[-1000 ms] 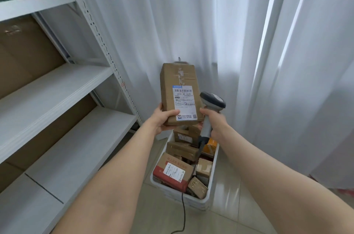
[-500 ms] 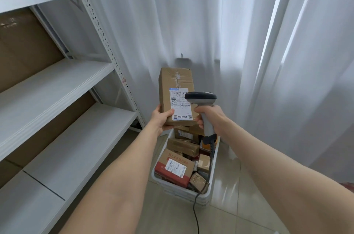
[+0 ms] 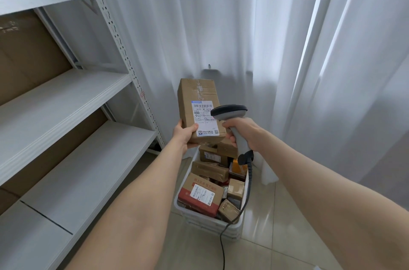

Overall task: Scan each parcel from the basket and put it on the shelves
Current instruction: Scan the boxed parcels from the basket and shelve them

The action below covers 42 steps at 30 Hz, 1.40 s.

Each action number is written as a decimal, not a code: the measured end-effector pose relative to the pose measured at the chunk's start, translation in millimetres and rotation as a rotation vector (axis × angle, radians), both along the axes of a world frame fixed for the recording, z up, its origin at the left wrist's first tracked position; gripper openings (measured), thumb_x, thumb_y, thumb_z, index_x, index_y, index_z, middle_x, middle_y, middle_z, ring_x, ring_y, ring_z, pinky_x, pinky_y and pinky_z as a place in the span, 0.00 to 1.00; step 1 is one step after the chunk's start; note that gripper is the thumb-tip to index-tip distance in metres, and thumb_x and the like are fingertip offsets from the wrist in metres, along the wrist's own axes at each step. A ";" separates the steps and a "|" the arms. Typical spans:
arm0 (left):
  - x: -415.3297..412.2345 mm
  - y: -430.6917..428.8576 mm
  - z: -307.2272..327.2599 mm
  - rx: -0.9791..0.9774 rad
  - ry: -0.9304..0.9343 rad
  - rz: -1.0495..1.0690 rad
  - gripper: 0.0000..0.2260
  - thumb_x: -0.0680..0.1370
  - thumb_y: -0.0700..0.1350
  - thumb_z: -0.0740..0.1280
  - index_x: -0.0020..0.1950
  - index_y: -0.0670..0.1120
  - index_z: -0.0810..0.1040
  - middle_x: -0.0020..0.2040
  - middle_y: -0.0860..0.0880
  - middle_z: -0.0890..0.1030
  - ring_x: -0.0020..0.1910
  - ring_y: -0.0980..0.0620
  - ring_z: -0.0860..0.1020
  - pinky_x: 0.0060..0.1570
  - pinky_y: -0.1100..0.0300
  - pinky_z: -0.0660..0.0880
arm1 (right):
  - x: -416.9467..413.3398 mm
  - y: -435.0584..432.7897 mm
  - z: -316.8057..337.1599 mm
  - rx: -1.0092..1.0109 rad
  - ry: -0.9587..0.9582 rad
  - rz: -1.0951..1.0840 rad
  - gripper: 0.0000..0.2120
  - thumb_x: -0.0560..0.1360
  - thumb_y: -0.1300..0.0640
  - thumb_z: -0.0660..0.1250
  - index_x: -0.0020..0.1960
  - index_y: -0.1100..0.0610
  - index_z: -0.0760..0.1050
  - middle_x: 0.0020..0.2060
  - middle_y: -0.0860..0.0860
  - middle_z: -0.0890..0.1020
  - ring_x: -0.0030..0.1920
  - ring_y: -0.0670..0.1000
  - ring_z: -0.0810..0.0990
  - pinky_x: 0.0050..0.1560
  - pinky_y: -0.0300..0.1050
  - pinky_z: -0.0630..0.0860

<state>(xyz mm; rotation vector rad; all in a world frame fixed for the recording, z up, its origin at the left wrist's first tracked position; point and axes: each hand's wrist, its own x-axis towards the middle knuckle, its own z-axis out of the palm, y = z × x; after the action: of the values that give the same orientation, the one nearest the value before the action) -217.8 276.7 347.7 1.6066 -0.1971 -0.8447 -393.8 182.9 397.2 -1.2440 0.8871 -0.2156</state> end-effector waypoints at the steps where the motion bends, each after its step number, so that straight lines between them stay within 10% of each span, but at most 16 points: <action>1: 0.4 0.6 1.1 -0.001 -0.001 0.007 0.23 0.77 0.40 0.68 0.71 0.50 0.67 0.51 0.48 0.81 0.44 0.48 0.80 0.36 0.50 0.79 | 0.7 1.0 -0.2 -0.003 -0.005 0.007 0.09 0.75 0.58 0.69 0.53 0.60 0.74 0.28 0.52 0.78 0.26 0.47 0.74 0.28 0.39 0.74; 35: 13.1 42.1 26.1 -0.002 -0.028 0.106 0.25 0.76 0.41 0.70 0.71 0.52 0.65 0.49 0.49 0.79 0.47 0.47 0.79 0.47 0.42 0.79 | 31.9 21.1 21.9 0.099 -0.164 -0.113 0.09 0.76 0.61 0.69 0.53 0.59 0.73 0.35 0.58 0.80 0.27 0.50 0.76 0.29 0.41 0.76; 38: 20.3 58.9 34.8 0.031 -0.038 0.141 0.26 0.76 0.46 0.70 0.72 0.51 0.64 0.52 0.50 0.78 0.52 0.45 0.77 0.55 0.38 0.75 | 50.6 26.0 19.5 0.081 -0.161 -0.123 0.12 0.74 0.61 0.71 0.56 0.60 0.74 0.39 0.57 0.81 0.34 0.52 0.79 0.40 0.46 0.80; 42: 29.3 87.0 49.6 0.036 -0.051 0.223 0.29 0.76 0.49 0.70 0.75 0.50 0.62 0.55 0.49 0.78 0.45 0.50 0.76 0.39 0.52 0.74 | 80.4 44.9 21.1 0.017 -0.111 -0.086 0.23 0.72 0.59 0.74 0.64 0.60 0.72 0.56 0.59 0.80 0.57 0.60 0.79 0.61 0.60 0.76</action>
<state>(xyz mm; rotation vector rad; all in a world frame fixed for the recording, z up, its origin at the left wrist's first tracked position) -188.5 363.8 397.3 1.6502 -0.0370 -0.6389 -313.4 227.9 418.3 -1.1681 0.8449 -0.3420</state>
